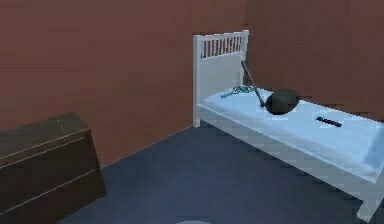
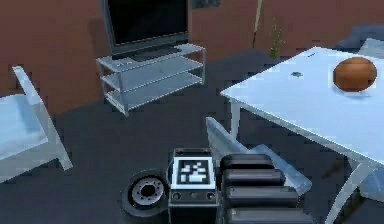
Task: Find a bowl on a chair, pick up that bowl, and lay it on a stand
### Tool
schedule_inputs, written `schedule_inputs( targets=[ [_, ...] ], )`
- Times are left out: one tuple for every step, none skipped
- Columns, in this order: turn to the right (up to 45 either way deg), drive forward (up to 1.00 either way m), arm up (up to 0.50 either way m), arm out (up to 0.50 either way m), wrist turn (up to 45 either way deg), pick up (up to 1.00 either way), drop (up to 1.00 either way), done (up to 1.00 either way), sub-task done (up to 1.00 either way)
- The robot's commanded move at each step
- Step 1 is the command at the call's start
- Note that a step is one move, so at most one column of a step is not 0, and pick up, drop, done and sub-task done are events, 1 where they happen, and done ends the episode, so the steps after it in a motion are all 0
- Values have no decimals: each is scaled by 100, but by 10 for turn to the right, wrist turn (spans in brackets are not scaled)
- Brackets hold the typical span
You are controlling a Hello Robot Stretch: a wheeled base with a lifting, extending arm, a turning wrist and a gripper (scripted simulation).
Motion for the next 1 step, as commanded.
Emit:
schedule_inputs(
  targets=[
    [420,0,0,0,0,0,0,0,0]
  ],
)
